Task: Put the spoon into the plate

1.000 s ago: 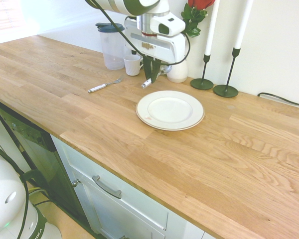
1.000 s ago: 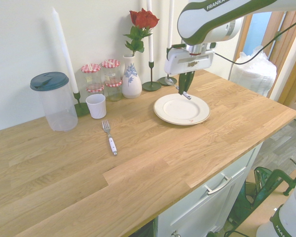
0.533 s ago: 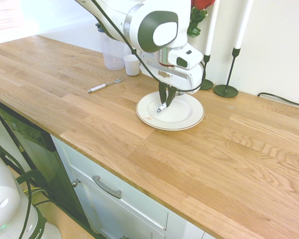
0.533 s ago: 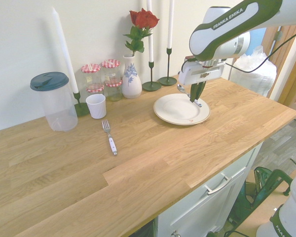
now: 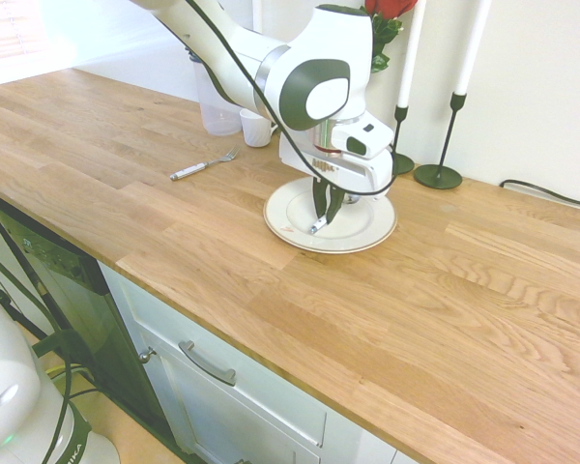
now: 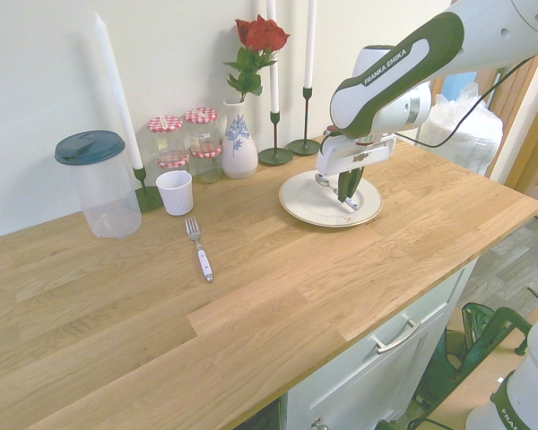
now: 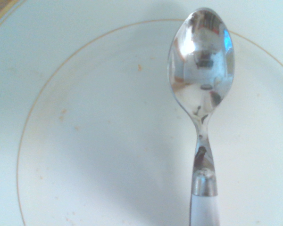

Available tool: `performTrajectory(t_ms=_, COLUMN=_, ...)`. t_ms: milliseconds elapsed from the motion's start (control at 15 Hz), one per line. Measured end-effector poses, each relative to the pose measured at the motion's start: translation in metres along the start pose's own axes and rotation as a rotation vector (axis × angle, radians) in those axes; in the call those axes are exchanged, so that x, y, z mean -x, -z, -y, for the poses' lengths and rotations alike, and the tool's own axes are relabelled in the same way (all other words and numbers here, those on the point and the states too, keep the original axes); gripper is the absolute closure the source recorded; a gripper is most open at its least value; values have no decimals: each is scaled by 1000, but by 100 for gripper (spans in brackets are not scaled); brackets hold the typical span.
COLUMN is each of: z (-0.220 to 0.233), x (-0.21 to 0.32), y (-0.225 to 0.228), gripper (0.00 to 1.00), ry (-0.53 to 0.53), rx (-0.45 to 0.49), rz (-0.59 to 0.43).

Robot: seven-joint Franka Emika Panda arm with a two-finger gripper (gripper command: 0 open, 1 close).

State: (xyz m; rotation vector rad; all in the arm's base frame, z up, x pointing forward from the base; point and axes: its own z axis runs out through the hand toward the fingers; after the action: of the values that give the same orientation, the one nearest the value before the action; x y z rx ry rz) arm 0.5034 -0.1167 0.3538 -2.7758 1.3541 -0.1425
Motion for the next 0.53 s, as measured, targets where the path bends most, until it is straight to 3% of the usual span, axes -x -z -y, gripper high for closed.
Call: performTrajectory(t_ms=533, z=5, x=6, y=-4, gripper=0, ry=14, rx=10, rz=15)
